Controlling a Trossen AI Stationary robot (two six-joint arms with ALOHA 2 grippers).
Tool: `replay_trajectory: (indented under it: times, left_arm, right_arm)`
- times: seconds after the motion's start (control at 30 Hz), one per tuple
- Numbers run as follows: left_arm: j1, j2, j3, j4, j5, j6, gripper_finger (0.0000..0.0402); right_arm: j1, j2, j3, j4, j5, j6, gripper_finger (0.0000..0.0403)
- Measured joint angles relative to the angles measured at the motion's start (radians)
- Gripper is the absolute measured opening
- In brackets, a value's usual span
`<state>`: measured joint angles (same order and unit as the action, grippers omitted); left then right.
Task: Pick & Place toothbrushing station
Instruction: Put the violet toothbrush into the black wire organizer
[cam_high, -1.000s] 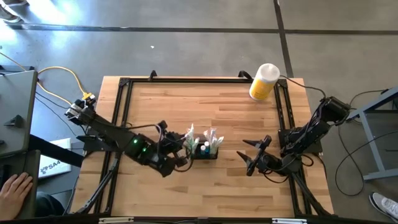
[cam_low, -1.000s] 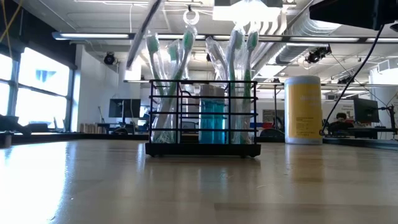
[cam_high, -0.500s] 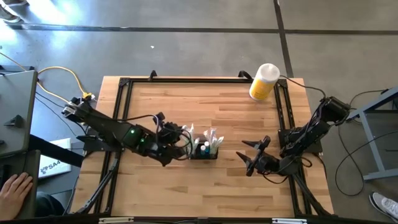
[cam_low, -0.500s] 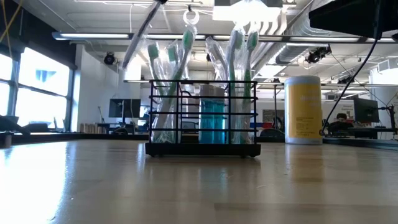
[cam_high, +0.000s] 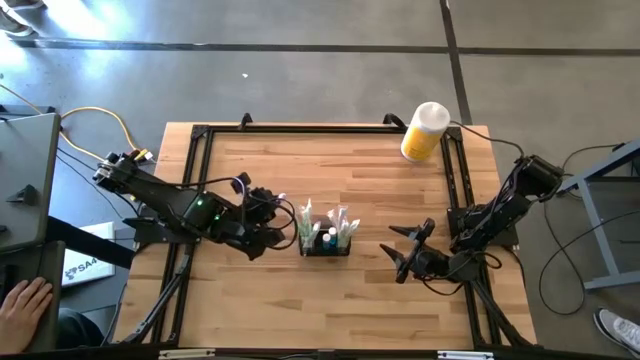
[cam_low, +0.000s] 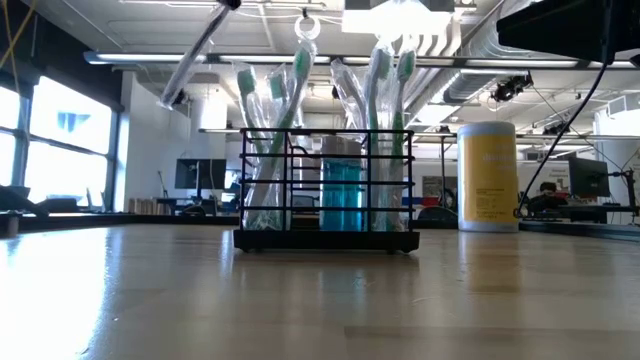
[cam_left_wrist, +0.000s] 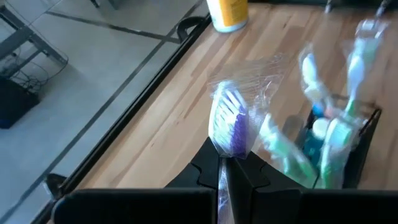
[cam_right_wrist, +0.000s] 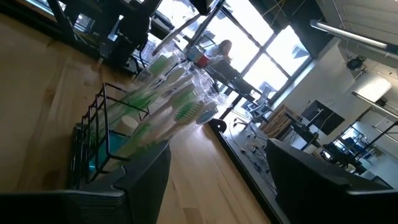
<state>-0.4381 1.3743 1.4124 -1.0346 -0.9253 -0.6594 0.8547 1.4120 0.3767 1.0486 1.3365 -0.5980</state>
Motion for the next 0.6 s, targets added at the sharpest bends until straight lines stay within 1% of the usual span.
replay_trajectory:
  times: [0.1,0.2,0.37,0.47,0.6]
  left_arm:
    - [0.000,0.000,0.000,-0.056,-0.001,-0.013,0.0002]
    - [0.010,-0.005,0.000,-0.118,0.000,-0.071,0.0002]
    - [0.036,-0.049,0.000,-0.181,0.051,-0.131,0.0002]
    - [0.047,-0.071,0.000,-0.121,0.061,-0.092,0.0002]
    - [0.045,-0.067,0.000,0.033,0.096,0.055,0.0002]
  right_arm:
    - [0.000,0.000,0.000,0.000,0.000,0.000,0.0259]
    - [0.000,0.000,0.000,0.000,0.000,0.000,0.0259]
    - [-0.001,0.000,0.000,0.000,-0.001,0.003,0.0259]
    - [-0.012,0.000,0.000,-0.001,-0.006,0.004,0.0259]
    - [-0.034,0.000,0.000,-0.027,-0.012,0.031,0.0259]
